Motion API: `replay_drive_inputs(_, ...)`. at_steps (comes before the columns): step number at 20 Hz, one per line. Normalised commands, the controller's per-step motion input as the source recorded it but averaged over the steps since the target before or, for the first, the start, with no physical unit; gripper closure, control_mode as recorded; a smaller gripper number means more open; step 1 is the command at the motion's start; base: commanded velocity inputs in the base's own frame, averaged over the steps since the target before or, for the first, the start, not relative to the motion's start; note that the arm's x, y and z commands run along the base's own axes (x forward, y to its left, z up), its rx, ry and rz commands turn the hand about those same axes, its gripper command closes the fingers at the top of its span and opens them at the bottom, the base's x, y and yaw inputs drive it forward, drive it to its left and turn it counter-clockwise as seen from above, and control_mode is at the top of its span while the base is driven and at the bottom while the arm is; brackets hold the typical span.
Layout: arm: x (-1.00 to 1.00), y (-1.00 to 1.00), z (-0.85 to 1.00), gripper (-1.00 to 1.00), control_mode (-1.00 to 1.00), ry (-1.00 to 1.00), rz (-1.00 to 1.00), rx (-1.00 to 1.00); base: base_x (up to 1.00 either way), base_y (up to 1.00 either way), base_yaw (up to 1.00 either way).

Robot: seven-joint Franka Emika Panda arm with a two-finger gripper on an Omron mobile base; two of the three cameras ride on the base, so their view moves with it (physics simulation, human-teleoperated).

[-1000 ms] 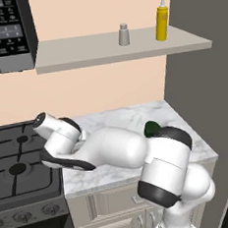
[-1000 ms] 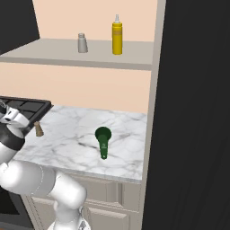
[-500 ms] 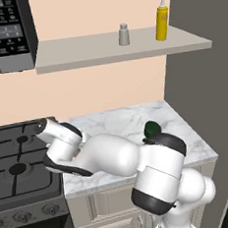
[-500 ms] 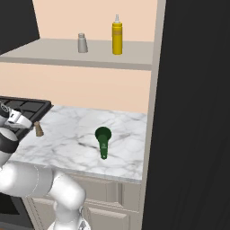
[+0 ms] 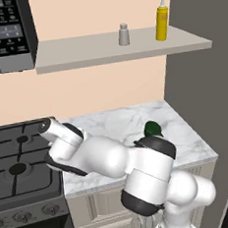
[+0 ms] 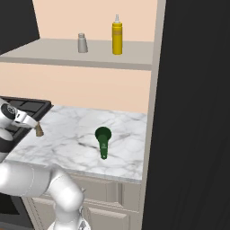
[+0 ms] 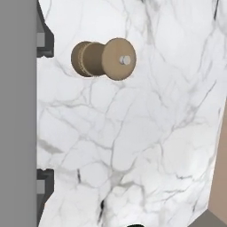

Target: There are various items on the counter. Only move the condiments/shakers into the cabinet.

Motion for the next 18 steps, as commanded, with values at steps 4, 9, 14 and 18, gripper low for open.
replay_drive_inputs(4, 0.23, 0.00, -0.12, -1.00, -1.00, -0.02, 0.00, 0.00, 0.00, 0.00, 0.00)
replay_drive_inputs(9, 0.14, 0.00, -0.18, -1.00, -1.00, -0.03, 0.00, 0.00, 0.00, 0.00, 0.00)
replay_drive_inputs(14, 0.13, 0.00, -0.20, -1.00, -1.00, -0.01, 0.00, 0.00, 0.00, 0.00, 0.00)
replay_drive_inputs(18, 0.15, 0.00, -0.16, -1.00, -1.00, -0.01, 0.00, 0.00, 0.00, 0.00, 0.00)
